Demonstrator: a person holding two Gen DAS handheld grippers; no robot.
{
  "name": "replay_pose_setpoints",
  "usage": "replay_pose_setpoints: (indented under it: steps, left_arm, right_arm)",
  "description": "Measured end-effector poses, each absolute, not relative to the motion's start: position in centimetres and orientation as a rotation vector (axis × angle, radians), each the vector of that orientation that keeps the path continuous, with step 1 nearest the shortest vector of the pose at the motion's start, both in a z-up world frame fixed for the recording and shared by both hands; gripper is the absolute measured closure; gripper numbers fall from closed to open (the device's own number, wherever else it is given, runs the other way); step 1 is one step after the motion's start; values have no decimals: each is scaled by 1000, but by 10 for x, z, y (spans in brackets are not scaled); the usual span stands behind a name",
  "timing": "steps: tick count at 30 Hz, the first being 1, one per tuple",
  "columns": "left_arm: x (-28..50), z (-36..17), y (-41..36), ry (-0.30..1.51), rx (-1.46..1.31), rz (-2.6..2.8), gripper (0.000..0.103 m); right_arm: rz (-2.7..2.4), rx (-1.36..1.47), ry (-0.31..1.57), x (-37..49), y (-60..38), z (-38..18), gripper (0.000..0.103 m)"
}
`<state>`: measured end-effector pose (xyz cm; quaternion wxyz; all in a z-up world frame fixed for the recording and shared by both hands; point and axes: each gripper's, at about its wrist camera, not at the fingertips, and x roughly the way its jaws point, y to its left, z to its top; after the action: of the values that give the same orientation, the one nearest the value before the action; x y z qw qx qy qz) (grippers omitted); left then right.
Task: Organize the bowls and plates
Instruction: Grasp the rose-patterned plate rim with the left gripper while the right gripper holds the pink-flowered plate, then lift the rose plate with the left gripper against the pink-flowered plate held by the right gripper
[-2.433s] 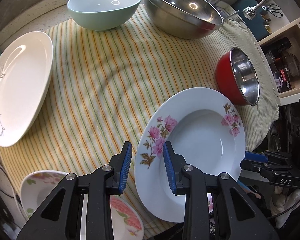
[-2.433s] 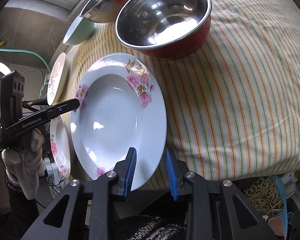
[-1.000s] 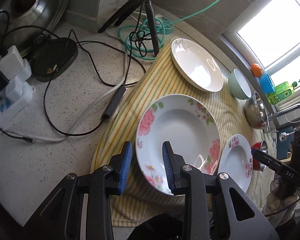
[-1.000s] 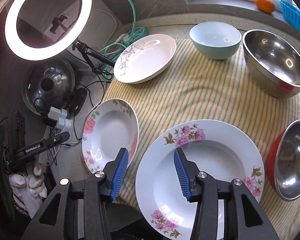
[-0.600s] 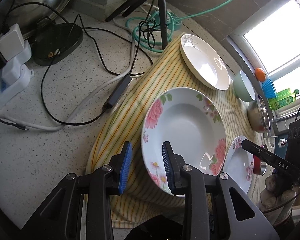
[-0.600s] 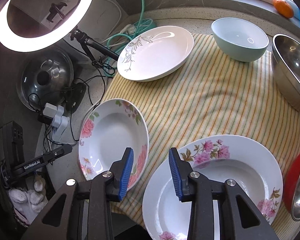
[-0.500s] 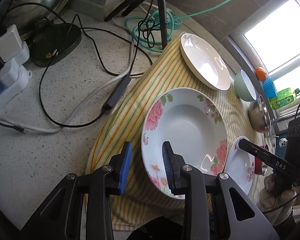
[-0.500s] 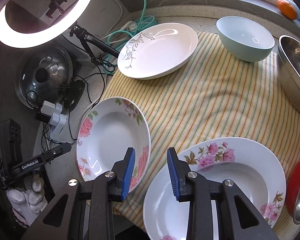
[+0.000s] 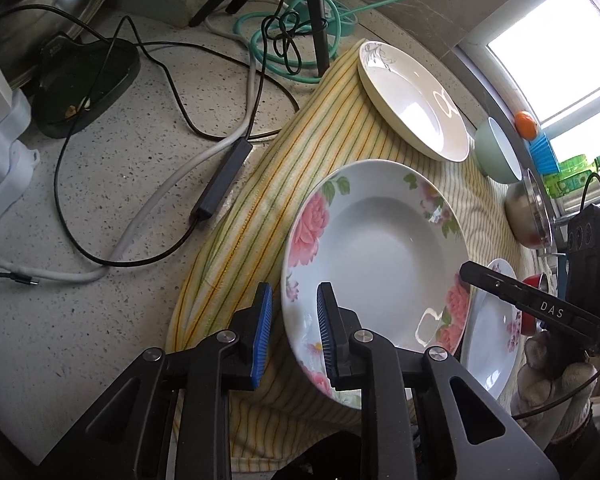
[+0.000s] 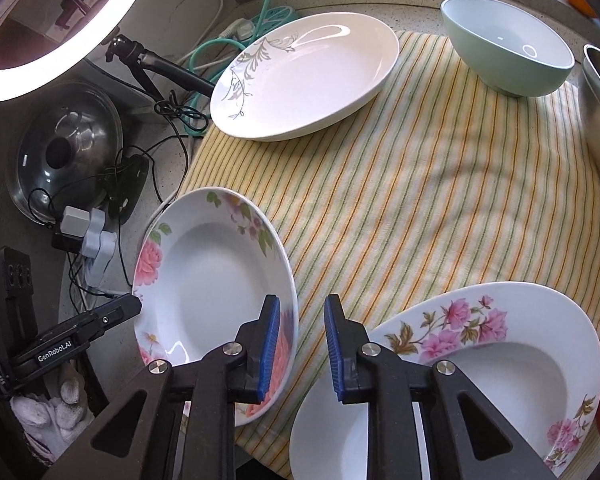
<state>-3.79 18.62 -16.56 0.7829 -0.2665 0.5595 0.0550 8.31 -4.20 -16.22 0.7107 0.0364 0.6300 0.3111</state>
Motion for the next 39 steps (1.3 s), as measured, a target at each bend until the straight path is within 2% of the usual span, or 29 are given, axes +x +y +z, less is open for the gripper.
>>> replay_pose_setpoints:
  steps: [9, 29, 39]
  left_arm:
    - [-33, -170, 185, 1234, -557, 109, 90]
    - [-29, -163, 182, 1224, -537, 111, 90]
    - [-22, -150, 177, 1205, -525, 80, 90]
  right_arm:
    - [711, 99, 1419, 85, -38, -165, 95]
    - [685, 135, 1420, 81, -42, -165, 95]
    - [682, 173, 1378, 79, -54, -145, 95]
